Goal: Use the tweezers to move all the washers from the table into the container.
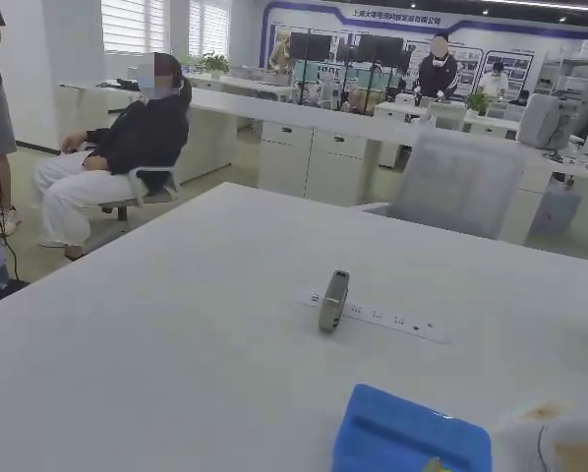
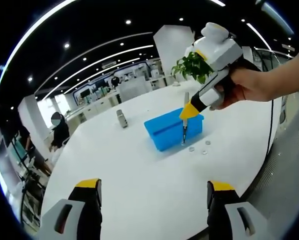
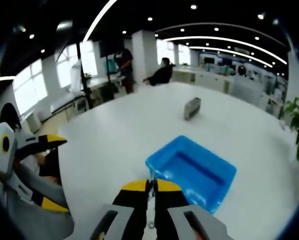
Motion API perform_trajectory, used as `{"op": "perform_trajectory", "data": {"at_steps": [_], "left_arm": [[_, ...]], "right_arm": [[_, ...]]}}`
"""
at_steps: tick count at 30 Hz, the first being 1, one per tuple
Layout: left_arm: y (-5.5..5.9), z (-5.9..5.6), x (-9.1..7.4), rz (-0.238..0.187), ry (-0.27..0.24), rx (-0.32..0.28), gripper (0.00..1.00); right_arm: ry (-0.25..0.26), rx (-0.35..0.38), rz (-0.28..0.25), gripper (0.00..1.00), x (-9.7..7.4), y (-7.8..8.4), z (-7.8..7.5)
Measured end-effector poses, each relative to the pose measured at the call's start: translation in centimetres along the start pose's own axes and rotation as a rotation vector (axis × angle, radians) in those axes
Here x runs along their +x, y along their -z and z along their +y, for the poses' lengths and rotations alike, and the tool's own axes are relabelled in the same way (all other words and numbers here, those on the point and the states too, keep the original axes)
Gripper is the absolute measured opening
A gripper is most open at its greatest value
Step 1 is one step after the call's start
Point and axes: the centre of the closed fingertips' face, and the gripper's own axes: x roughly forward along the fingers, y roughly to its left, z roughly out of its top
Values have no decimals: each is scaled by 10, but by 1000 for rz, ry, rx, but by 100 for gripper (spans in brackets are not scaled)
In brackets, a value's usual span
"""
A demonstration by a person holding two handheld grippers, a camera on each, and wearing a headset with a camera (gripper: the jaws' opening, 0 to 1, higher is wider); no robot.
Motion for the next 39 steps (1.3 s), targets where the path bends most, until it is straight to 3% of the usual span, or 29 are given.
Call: {"op": "perform_trajectory", "data": {"at_steps": [6,12,14,18,20,28,33,39], "left_arm": [[2,-2,1,11,8,8,89],[3,-2,1,15,6,7,89],[3,-1,1,14,5,1,88],[4,-3,2,24,10,7,88],[4,-3,2,22,11,5,88],[4,-5,2,23,17,10,88],[5,-5,2,29,16,6,88],[6,-9,2,34,30,19,88]], "right_arm": [[-21,71,-95,0,-4,-35,-4],[7,53,-117,0,10,-51,-21],[13,50,-114,0,15,-51,-20],[56,10,-89,0,33,-46,-33],[51,21,-75,0,38,-43,-32],[57,9,-1,0,68,-15,-32],[59,-6,20,0,71,-8,-29],[70,1,-5,0,74,-15,-30]]}}
